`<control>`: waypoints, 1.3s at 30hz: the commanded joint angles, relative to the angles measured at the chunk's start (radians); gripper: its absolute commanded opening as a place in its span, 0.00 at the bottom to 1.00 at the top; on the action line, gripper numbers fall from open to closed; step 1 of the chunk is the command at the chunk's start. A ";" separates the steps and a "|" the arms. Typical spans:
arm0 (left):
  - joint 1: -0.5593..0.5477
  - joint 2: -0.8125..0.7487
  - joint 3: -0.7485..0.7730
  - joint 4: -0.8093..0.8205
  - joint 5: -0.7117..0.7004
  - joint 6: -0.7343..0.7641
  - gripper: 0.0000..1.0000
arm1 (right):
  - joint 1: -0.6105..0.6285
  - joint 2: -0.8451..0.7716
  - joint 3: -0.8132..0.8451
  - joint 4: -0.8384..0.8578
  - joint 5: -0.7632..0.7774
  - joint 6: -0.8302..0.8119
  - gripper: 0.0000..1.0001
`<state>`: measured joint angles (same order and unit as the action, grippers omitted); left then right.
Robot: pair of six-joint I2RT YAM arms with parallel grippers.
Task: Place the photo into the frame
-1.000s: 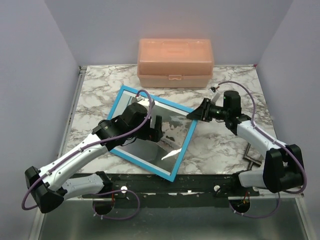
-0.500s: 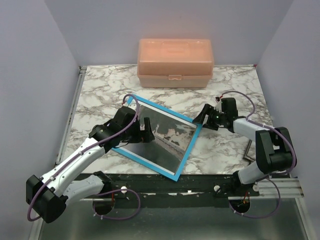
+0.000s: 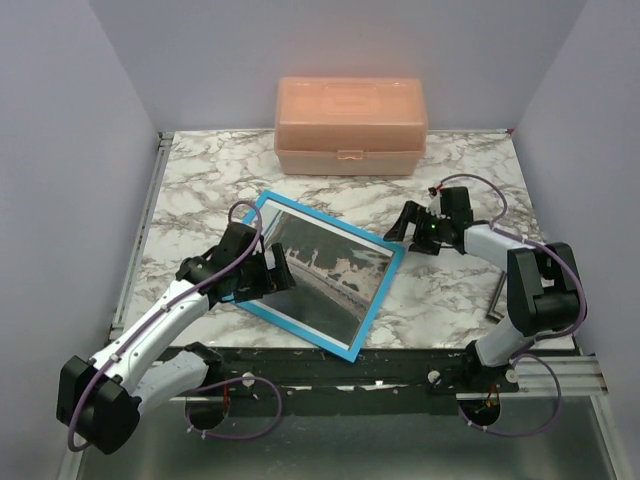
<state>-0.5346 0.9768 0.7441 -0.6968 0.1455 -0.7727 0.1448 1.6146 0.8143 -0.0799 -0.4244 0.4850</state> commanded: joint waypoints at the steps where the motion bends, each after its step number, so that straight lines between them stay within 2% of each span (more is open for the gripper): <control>1: 0.062 -0.017 -0.068 -0.048 0.063 -0.085 0.97 | -0.001 0.014 0.057 -0.056 0.028 -0.033 1.00; 8: 0.131 -0.047 -0.180 -0.045 0.086 -0.165 0.97 | 0.000 0.131 0.178 -0.146 -0.021 0.006 1.00; 13: 0.148 -0.063 -0.229 0.042 0.115 -0.194 0.98 | 0.025 0.158 0.200 -0.134 -0.053 0.012 1.00; 15: 0.151 -0.058 -0.240 0.094 0.125 -0.200 0.95 | 0.037 0.173 0.212 -0.146 -0.056 0.008 1.00; 24: 0.155 0.089 -0.243 0.255 0.108 -0.206 0.88 | 0.102 0.172 0.174 -0.150 -0.096 0.020 0.99; 29: 0.155 0.158 -0.199 0.289 0.108 -0.183 0.85 | 0.115 0.104 0.091 -0.194 -0.108 0.004 0.98; 39: 0.155 0.222 -0.134 0.316 0.170 -0.141 0.80 | 0.167 -0.159 -0.150 -0.322 -0.145 0.056 0.96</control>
<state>-0.3759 1.1530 0.5983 -0.6167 0.2478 -0.9230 0.2298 1.5291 0.7666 -0.2142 -0.4110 0.4511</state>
